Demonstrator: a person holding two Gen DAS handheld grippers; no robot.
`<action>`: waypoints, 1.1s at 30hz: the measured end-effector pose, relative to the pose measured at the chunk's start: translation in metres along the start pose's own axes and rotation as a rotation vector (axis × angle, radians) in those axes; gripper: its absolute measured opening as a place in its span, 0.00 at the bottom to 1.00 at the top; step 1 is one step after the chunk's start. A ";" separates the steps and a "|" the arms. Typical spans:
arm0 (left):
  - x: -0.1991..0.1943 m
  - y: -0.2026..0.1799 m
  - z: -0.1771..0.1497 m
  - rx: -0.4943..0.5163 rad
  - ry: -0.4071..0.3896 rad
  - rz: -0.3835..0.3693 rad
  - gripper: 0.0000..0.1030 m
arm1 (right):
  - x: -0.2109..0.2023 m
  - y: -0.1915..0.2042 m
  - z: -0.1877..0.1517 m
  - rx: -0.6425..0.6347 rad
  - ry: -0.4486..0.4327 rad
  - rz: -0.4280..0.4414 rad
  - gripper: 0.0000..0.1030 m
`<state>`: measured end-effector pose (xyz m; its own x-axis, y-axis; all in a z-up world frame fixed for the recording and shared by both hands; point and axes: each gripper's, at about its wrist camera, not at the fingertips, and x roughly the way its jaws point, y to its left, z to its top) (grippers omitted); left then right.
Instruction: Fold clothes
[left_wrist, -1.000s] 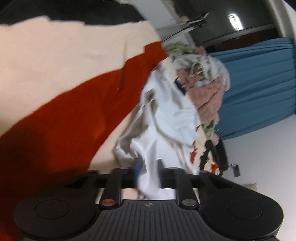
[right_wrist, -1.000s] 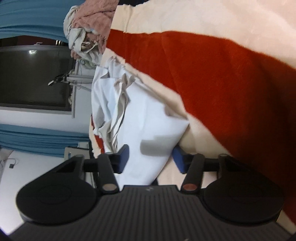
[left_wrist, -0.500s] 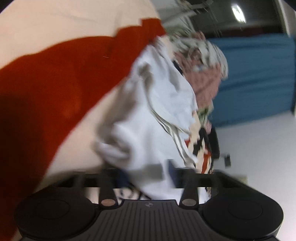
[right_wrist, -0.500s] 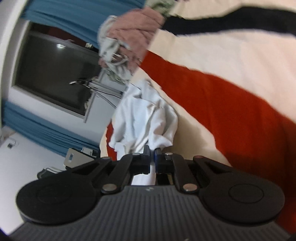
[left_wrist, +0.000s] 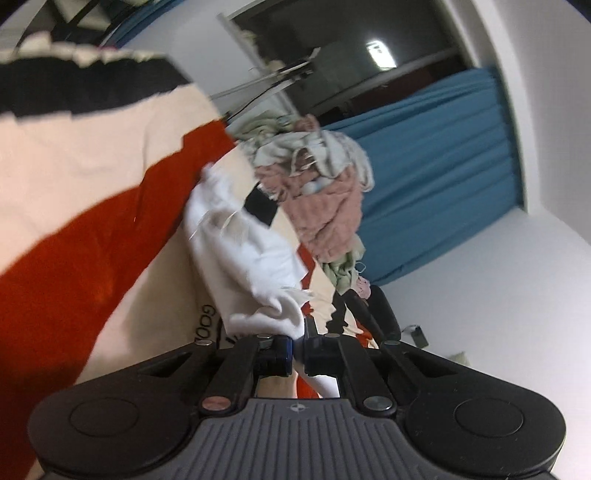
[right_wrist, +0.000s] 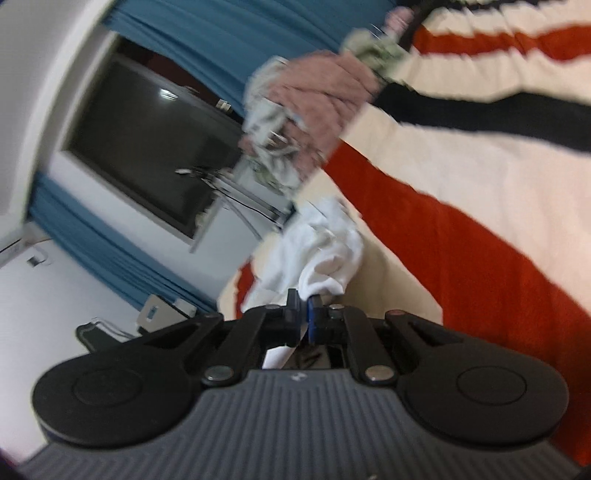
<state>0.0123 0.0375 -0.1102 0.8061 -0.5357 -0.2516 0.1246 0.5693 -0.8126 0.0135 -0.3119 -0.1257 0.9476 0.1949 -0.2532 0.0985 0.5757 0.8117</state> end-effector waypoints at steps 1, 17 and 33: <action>-0.012 -0.007 -0.004 0.015 -0.010 -0.005 0.05 | -0.013 0.003 -0.004 -0.015 -0.012 0.009 0.07; -0.095 -0.040 -0.030 0.102 0.012 0.016 0.05 | -0.106 0.041 -0.029 -0.224 -0.124 0.023 0.07; 0.122 -0.009 0.076 0.209 0.031 0.142 0.06 | 0.149 0.033 0.049 -0.199 0.029 -0.132 0.07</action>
